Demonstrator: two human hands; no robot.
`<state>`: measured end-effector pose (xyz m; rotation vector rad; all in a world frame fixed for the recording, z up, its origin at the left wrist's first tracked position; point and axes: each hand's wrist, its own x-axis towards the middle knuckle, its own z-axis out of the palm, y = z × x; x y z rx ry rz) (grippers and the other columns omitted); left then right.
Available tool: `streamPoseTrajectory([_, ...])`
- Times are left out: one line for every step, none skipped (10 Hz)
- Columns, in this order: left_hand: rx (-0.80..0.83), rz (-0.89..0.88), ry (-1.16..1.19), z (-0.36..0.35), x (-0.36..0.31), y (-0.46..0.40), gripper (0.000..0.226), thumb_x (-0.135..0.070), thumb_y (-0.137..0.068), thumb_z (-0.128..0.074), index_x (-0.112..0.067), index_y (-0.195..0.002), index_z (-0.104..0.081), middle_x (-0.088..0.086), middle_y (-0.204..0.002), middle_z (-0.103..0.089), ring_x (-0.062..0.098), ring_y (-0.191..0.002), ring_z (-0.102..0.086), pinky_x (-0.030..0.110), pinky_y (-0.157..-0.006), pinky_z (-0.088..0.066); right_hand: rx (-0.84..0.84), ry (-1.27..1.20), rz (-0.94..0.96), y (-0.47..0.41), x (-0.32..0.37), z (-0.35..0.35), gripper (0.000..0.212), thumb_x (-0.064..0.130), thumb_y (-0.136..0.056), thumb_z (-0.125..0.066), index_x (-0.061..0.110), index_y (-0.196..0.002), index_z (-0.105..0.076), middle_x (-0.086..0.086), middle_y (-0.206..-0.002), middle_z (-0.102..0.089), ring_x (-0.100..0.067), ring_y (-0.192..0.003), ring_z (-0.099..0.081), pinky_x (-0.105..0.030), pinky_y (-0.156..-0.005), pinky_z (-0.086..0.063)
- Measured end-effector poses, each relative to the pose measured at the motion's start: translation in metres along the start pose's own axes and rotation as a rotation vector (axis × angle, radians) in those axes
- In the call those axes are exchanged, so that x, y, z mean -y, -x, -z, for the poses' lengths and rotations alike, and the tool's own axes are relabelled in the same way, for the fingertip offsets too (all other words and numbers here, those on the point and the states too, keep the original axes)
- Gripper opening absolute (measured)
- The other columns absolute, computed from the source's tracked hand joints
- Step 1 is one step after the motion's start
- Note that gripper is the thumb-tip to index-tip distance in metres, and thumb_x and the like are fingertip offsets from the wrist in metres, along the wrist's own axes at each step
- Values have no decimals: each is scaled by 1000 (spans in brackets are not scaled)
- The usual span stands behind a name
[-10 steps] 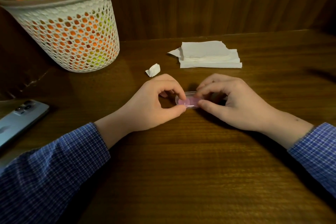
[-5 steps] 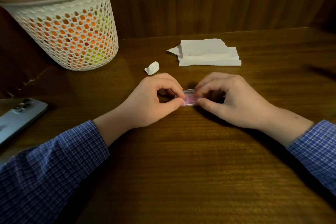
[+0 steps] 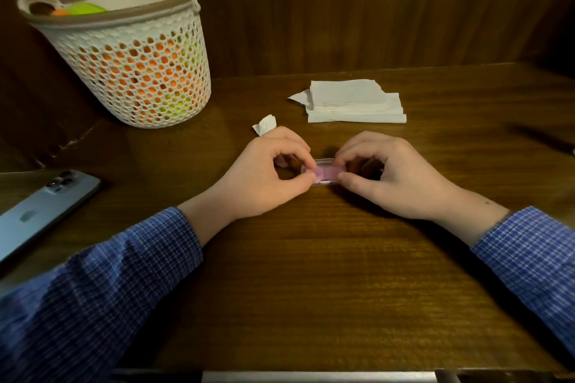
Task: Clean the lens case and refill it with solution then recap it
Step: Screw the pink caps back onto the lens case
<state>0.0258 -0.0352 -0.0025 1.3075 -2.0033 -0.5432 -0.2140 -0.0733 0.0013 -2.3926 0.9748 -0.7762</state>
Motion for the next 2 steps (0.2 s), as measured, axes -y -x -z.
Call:
streamPoseTrajectory([-82, 18, -31, 3, -12, 4, 12, -20, -91, -75, -29, -99, -76, -13, -109, -65, 8, -104, -62, 21, -84, -55, -76, -7, -69, 1, 0, 4, 25, 38, -88, -68, 30, -111, -74, 17, -107, -69, 0, -102, -63, -22, -87, -56])
streamPoseTrajectory([-128, 2, -51, -6, -42, 33, 14, -22, -92, -73, -31, -102, -74, -17, -105, -64, 4, -101, -63, 28, -86, -58, -171, -13, -117, 14, 3, 7, 20, 30, -93, -68, 35, -111, -71, 20, -107, -69, 5, -103, -62, -21, -90, -54])
